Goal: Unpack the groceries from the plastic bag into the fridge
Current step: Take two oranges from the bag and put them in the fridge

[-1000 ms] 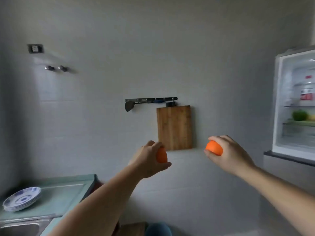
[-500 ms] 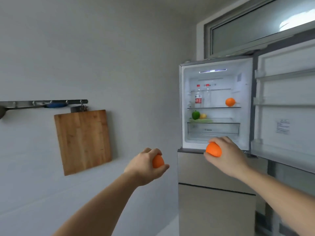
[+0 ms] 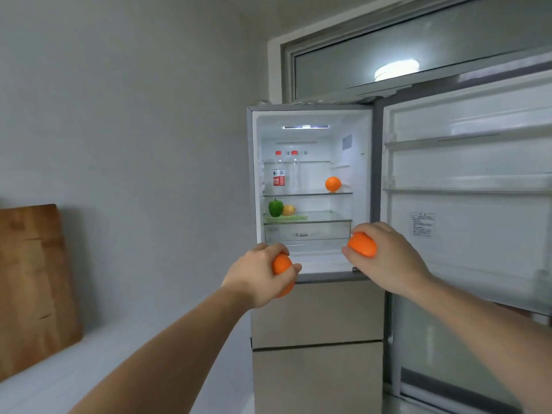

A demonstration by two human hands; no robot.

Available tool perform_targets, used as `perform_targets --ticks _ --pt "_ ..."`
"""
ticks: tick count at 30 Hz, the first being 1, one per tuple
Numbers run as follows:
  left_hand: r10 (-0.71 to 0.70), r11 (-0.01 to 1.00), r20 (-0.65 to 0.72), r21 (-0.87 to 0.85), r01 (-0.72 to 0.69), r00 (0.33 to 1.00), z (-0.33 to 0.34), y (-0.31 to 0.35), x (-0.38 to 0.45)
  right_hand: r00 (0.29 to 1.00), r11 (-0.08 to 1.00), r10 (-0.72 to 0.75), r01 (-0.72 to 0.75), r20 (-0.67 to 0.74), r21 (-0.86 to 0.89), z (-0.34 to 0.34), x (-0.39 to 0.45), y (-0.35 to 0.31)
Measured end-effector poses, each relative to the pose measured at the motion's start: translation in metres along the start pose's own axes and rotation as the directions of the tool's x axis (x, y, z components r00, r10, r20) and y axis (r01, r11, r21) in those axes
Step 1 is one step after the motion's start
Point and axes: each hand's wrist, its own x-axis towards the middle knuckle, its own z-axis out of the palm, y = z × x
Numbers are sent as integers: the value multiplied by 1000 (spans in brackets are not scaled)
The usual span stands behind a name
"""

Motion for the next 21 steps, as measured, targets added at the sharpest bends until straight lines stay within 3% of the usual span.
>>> perform_targets --ticks 5,13,21 --pt "24 1000 16 12 -24 1000 30 -8 60 1000 1000 19 -19 7 -9 19 48 48" --pt "-77 997 -44 -10 77 996 79 -22 158 1000 995 9 -10 13 98 78 139 121" --pt "-49 998 -36 23 50 998 113 -51 249 997 995 32 -38 69 90 133 205 160"
